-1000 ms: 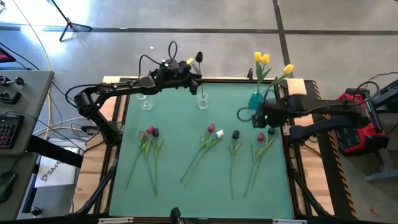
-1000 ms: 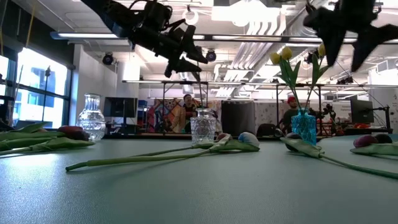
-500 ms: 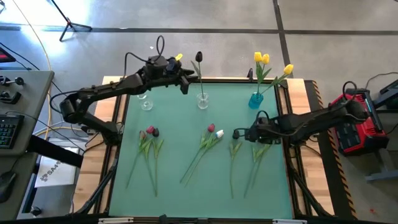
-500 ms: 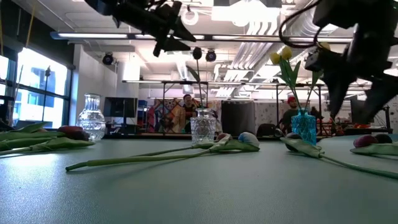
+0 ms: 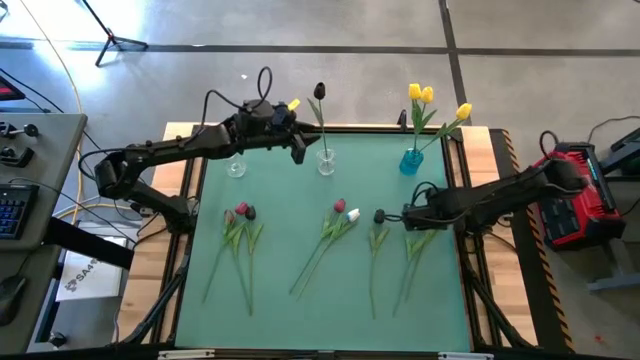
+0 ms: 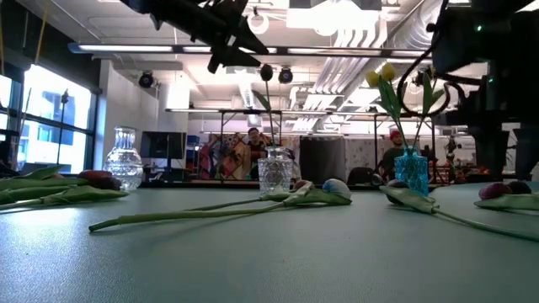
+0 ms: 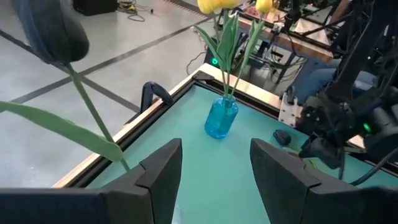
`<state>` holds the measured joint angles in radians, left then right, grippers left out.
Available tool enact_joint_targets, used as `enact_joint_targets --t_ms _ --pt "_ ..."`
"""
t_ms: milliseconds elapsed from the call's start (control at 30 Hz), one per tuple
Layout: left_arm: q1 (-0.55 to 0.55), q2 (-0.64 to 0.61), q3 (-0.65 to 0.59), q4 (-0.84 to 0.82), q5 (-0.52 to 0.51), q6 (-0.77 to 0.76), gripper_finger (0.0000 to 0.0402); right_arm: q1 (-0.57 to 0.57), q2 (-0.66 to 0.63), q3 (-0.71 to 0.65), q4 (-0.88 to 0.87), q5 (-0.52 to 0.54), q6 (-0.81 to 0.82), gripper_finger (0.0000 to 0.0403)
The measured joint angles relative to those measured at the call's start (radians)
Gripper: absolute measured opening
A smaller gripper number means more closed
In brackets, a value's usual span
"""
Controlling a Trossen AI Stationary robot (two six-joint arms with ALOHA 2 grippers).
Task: Sort flowers into vase by color
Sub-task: Put the black tulip into the right transparent vase
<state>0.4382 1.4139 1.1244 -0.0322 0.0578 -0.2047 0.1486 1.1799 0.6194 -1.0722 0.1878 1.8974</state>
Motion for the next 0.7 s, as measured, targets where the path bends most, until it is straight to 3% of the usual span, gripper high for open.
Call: enact_joint_targets --t_ms 233,400,700 --pt "-0.008 0.0 0.0 -0.013 0.0 0.0 0.0179 0.02 0.147 0.0 -0.008 -0.114 0.047 0.0098" --pt "-0.008 0.0 0.0 -0.034 0.0 0.041 0.0179 0.071 0.178 0.0 0.02 -0.189 0.13 0.0094" --pt "0.007 0.0 0.0 -0.029 -0.018 0.125 0.0179 0.114 0.183 -0.007 0.074 -0.139 0.216 0.009"
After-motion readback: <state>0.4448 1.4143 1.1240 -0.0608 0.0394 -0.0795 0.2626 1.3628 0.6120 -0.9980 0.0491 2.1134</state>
